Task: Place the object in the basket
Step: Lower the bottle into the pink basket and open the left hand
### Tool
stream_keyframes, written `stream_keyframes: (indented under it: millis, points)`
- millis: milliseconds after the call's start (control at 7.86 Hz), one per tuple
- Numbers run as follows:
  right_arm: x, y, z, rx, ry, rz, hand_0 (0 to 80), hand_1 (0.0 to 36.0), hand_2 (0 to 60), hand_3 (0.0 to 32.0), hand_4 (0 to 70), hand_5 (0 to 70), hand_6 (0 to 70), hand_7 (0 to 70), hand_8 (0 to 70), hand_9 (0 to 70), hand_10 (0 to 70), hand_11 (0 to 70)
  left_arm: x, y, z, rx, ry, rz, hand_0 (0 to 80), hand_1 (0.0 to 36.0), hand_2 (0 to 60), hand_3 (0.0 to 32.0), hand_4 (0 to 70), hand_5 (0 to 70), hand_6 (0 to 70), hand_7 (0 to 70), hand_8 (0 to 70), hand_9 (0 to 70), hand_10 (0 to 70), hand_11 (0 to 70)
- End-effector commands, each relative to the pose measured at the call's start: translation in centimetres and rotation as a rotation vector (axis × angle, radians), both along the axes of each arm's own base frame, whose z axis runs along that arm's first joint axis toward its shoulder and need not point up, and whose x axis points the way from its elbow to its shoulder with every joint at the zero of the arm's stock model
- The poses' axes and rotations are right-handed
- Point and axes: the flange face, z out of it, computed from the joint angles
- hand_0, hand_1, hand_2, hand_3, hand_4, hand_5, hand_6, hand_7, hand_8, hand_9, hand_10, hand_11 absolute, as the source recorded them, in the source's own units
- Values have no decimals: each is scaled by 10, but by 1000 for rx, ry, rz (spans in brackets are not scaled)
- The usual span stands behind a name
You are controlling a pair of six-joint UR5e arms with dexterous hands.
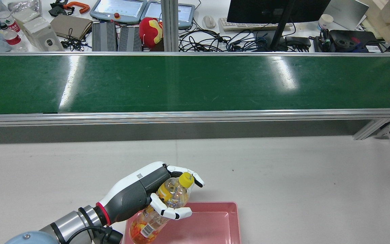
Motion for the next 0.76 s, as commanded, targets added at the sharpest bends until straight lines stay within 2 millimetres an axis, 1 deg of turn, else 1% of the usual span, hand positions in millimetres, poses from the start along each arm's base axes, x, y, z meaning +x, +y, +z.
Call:
stream_keyframes:
  millis: [0, 127, 382, 509, 636]
  points:
    - [0, 0, 1, -2, 0, 0, 0, 0, 0, 0, 0, 0, 0, 0, 0, 0, 0, 0, -12, 27, -1, 19, -66, 41, 548, 143, 0, 0, 85, 445, 41, 59, 184, 242, 278, 419]
    - [0, 0, 1, -2, 0, 0, 0, 0, 0, 0, 0, 0, 0, 0, 0, 0, 0, 0, -12, 25, -3, 19, -59, 37, 553, 147, 0, 0, 55, 391, 22, 38, 156, 204, 236, 362]
    - [0, 0, 0, -1, 0, 0, 0, 0, 0, 0, 0, 0, 0, 0, 0, 0, 0, 0, -13, 25, -5, 19, -56, 35, 566, 157, 0, 0, 59, 303, 8, 16, 89, 112, 157, 249]
    - [1, 0, 0, -1, 0, 1, 0, 0, 0, 0, 0, 0, 0, 0, 0, 0, 0, 0, -14, 23, -6, 18, -54, 33, 570, 161, 0, 0, 43, 261, 0, 7, 73, 89, 139, 224]
    - [0, 0, 0, 1, 0, 0, 0, 0, 0, 0, 0, 0, 0, 0, 0, 0, 0, 0, -19, 21, -8, 20, -45, 25, 572, 158, 0, 16, 18, 234, 0, 4, 69, 82, 126, 206]
